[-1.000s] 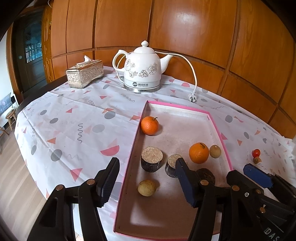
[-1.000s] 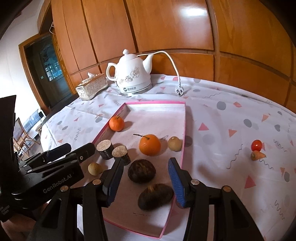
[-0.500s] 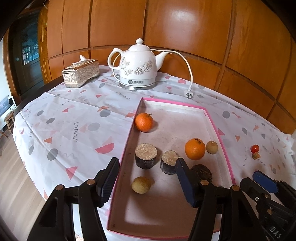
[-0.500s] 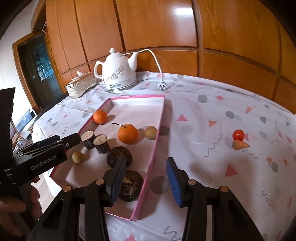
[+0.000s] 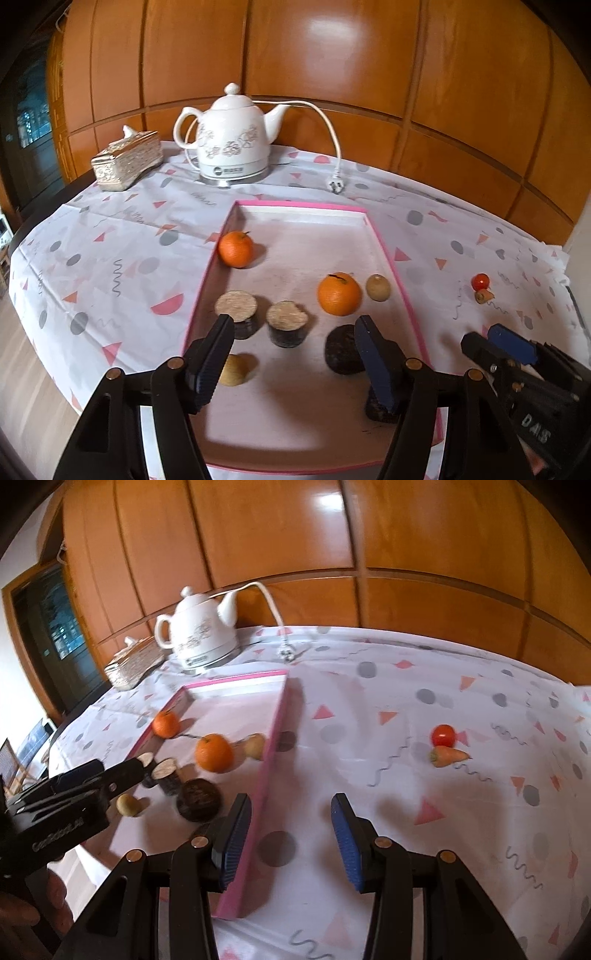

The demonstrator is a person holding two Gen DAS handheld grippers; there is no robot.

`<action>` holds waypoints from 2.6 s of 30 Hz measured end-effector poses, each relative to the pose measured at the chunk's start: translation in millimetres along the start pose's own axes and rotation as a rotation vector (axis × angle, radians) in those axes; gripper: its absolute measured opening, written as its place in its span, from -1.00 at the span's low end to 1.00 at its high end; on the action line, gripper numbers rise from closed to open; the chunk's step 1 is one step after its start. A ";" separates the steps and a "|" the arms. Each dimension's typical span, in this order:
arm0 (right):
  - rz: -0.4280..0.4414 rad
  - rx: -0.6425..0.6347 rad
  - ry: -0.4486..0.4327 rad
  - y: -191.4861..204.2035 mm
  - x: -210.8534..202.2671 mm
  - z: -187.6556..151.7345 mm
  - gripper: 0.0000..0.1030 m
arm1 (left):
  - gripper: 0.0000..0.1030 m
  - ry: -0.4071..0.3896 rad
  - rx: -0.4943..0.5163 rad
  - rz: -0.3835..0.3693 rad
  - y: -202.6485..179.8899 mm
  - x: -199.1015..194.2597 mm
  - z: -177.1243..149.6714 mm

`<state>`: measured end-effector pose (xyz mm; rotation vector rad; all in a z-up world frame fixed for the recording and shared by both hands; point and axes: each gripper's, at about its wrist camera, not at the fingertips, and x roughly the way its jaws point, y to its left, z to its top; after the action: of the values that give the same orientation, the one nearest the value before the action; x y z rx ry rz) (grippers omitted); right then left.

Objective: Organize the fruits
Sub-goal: 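Move the right gripper to the carrot and grasp it, then grasp the red tomato with the left gripper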

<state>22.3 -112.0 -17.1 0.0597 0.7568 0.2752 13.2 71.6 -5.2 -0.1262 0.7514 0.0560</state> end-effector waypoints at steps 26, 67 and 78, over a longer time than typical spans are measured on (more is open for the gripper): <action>-0.194 0.242 0.051 -144.7 20.1 5.1 -0.11 | 0.33 0.027 0.184 -0.147 -85.8 10.9 10.3; -0.339 0.086 0.103 -157.9 33.5 -0.7 -0.60 | 0.33 0.172 0.206 -0.277 -148.4 59.2 26.4; -0.301 0.134 0.075 -166.5 32.0 -6.6 -0.59 | 0.05 0.181 0.305 -0.337 -220.8 105.1 40.7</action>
<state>77.4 -264.0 -68.6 0.0611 0.8468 -0.0603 138.5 -141.2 -26.8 0.0346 0.9013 -0.3936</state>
